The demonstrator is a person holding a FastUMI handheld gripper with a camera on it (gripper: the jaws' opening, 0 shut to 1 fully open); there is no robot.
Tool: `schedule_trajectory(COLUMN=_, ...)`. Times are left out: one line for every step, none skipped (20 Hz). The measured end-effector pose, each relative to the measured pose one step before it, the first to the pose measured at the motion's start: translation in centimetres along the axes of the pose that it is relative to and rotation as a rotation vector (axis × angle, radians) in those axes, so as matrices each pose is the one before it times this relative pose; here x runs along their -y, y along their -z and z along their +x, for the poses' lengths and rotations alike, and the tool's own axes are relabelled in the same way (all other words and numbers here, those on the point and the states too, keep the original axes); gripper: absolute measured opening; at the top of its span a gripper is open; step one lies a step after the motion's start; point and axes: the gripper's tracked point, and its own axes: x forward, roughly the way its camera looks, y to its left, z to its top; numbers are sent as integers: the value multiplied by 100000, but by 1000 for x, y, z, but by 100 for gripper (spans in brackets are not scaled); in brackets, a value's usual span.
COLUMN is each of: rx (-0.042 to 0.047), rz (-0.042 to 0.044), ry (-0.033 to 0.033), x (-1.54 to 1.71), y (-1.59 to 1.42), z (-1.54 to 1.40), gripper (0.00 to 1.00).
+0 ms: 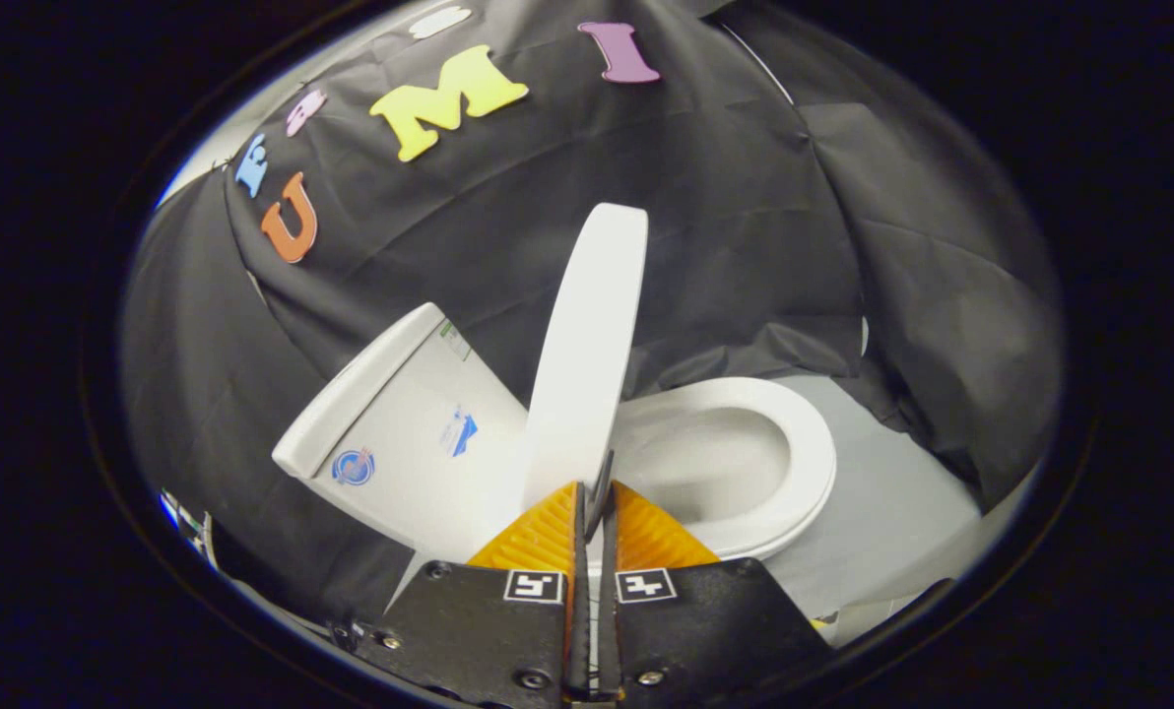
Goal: Open the toilet lid.
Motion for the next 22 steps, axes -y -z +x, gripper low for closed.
schedule_trajectory(rx=371, rz=-1578, ry=427, x=-398, y=-90, z=-34, gripper=6)
schedule_trajectory(rx=384, rz=-1862, ry=558, x=-475, y=-45, z=-44, gripper=7)
schedule_trajectory(rx=517, rz=-2057, ry=648, x=-459, y=-127, z=25, gripper=7)
schedule_trajectory(rx=474, rz=-1770, ry=287, x=-375, y=20, z=-1, gripper=7)
schedule_trajectory(rx=490, rz=-1541, ry=236, x=-478, y=-43, z=5, gripper=7)
schedule_trajectory(rx=319, rz=-1039, ry=-254, x=-586, y=-186, z=-76, gripper=7)
schedule_trajectory(rx=389, rz=-1034, ry=-198, x=-522, y=-142, z=11, gripper=7)
schedule_trajectory(rx=105, rz=-782, ry=-96, x=-149, y=-55, z=-186, gripper=7)
schedule_trajectory(rx=532, rz=-1360, ry=260, x=-475, y=-21, z=-4, gripper=7)
schedule_trajectory(rx=232, rz=-800, ry=108, x=-777, y=40, z=179, gripper=7)
schedule_trajectory(rx=306, rz=-843, ry=79, x=-503, y=-86, z=53, gripper=7)
schedule_trajectory(rx=203, rz=-644, ry=-116, x=-733, y=-157, z=58, gripper=7)
schedule_trajectory(rx=385, rz=-1502, ry=-86, x=-581, y=-120, z=40, gripper=6)
schedule_trajectory(rx=318, rz=-1673, ry=-61, x=-716, y=-52, z=74, gripper=7)
schedule_trajectory(rx=305, rz=-1966, ry=173, x=-618, y=-67, z=44, gripper=7)
schedule_trajectory(rx=368, rz=-2028, ry=67, x=-745, y=-63, z=141, gripper=7)
schedule_trajectory(rx=280, rz=-1937, ry=-18, x=-592, y=-101, z=23, gripper=7)
schedule_trajectory(rx=293, rz=-1689, ry=-211, x=-620, y=-97, z=40, gripper=7)
schedule_trajectory(rx=-16, rz=-914, ry=-208, x=-546, y=-92, z=34, gripper=7)
schedule_trajectory(rx=78, rz=-923, ry=-253, x=-581, y=-84, z=118, gripper=7)
schedule_trajectory(rx=143, rz=-1526, ry=-145, x=-689, y=-102, z=48, gripper=7)
schedule_trajectory(rx=276, rz=-1988, ry=8, x=-595, y=-1, z=276, gripper=7)
